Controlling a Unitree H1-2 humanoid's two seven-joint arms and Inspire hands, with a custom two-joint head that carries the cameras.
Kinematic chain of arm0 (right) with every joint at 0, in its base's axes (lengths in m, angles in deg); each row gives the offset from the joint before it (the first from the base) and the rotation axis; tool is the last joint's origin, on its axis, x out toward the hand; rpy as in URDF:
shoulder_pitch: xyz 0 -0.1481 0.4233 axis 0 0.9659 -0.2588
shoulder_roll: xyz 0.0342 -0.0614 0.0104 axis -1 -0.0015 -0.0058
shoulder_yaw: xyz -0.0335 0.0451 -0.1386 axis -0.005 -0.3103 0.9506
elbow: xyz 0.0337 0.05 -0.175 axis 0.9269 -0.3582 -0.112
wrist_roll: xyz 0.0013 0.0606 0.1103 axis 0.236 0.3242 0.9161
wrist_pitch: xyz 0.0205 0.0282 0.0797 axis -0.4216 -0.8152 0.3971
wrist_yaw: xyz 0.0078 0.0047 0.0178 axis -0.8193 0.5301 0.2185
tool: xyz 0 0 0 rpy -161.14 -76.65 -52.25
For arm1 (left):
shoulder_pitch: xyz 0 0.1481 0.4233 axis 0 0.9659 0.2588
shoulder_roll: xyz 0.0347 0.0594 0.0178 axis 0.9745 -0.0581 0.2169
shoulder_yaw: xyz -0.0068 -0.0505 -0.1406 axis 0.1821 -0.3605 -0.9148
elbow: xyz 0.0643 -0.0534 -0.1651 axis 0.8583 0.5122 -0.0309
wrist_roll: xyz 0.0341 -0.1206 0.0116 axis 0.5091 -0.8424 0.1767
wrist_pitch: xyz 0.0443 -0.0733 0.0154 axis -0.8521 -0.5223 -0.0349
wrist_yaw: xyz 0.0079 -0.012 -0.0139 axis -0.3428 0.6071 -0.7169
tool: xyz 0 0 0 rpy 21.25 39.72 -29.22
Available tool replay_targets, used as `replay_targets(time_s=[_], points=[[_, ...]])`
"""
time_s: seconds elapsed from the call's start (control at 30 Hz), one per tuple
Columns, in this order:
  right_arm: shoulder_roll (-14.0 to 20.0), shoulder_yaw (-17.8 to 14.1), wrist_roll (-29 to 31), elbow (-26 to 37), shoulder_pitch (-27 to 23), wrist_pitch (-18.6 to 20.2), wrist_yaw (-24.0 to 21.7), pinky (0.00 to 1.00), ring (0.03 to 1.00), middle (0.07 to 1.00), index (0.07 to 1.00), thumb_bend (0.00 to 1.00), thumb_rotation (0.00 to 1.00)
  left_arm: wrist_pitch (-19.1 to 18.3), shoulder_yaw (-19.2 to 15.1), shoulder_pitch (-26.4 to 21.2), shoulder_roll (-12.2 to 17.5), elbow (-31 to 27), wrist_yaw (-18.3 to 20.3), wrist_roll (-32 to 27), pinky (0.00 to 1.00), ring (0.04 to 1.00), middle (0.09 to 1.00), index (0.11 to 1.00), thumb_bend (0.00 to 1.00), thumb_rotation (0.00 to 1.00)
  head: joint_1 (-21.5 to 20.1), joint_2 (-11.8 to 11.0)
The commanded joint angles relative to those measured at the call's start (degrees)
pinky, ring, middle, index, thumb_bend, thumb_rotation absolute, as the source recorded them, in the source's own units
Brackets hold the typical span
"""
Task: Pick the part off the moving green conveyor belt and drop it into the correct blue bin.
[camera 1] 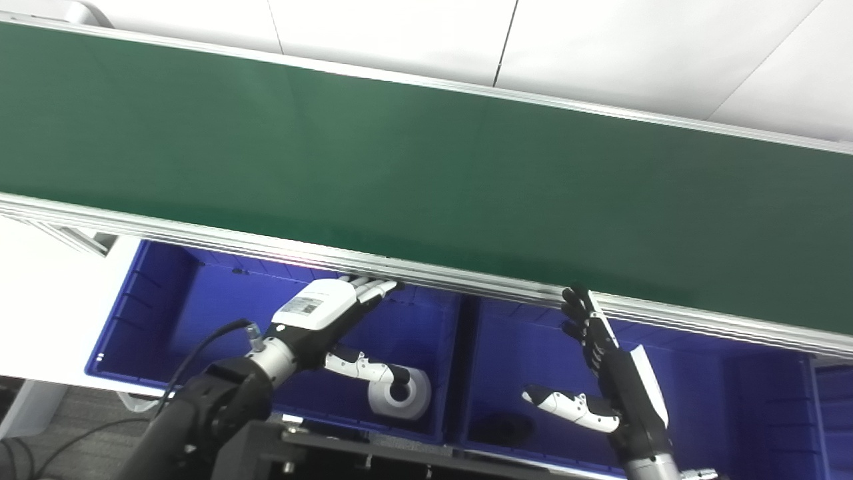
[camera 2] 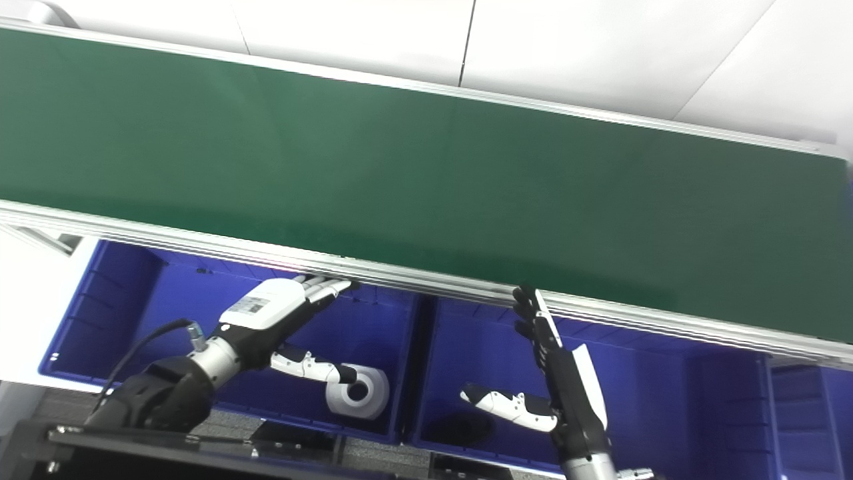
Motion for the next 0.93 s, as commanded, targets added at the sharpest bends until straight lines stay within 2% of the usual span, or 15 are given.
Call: replay_targets(time_s=[0.0,0.17,0.33,0.37,0.4,0.5,0.57,0.67,0.8,0.9], points=[[-0.8,0.3,-0.7,1.6,0.0,-0.7,0.8,0.91,0.956,0.965,0.986,0.9,0.41,7.1,-0.7,-0.2,-0.9,-0.2,-0.4,-15.9,0.92,0.978,0.984,0.957,0.78,0.64,-0.7,-0.1],[-1.6,1.1,-1.5,1.4,0.4,-1.9,1.1,0.91,0.959,0.973,0.988,0.88,0.37,7.2,0.4,-0.4,-3.0,0.6,1.8,-27.7,0.93,0.971,0.976,0.953,0.82,0.62,-3.2,-0.8],[-3.0,2.0,-2.5,0.9,1.7,-4.0,2.7,0.87,0.935,0.963,0.976,0.88,0.36,10.1,-0.2,-1.5,-2.4,3.5,2.7,-33.4,0.9,0.936,0.957,0.967,0.86,0.59,-7.3,-1.6],[-3.4,2.3,-2.9,0.6,1.9,-4.6,3.0,0.87,0.935,0.962,0.975,0.88,0.36,11.3,-0.4,-1.7,-2.1,4.5,2.8,-34.1,0.91,0.934,0.957,0.968,0.85,0.57,-10.0,-2.1],[-3.7,2.5,-3.3,0.3,2.0,-4.9,3.3,0.87,0.936,0.961,0.975,0.88,0.36,12.2,-0.5,-1.8,-1.8,5.1,2.9,-34.5,0.91,0.934,0.957,0.969,0.85,0.57,-10.4,-2.2],[-4.5,3.6,-4.7,-0.1,2.2,-4.8,4.1,0.89,0.944,0.968,0.979,0.88,0.36,16.1,-0.9,-2.0,-0.9,7.1,2.7,-34.7,0.91,0.932,0.953,0.962,0.83,0.53,-15.1,-3.3],[-5.0,4.1,-5.4,-0.2,2.4,-4.4,4.6,0.9,0.951,0.972,0.981,0.89,0.36,18.1,-0.9,-2.2,-0.3,8.1,2.6,-34.7,0.9,0.93,0.95,0.958,0.82,0.51,-16.3,-3.6],[-5.6,4.9,-7.2,0.1,2.7,-3.1,5.1,0.91,0.959,0.98,0.989,0.89,0.37,18.6,-1.1,-2.1,0.8,8.7,2.8,-34.5,0.93,0.954,0.968,0.97,0.82,0.53,-17.5,-4.2],[-5.9,5.5,-8.2,-0.2,2.7,-3.0,5.6,0.9,0.957,0.982,0.992,0.88,0.36,19.5,-1.1,-2.1,1.5,9.6,2.7,-34.4,0.92,0.954,0.966,0.966,0.82,0.52,-19.0,-5.1],[-6.0,5.9,-8.5,-0.5,2.7,-3.2,5.9,0.89,0.957,0.984,0.992,0.89,0.36,19.9,-1.1,-1.9,2.2,10.1,3.0,-34.7,0.96,0.969,0.973,0.969,0.81,0.51,-20.3,-5.3]])
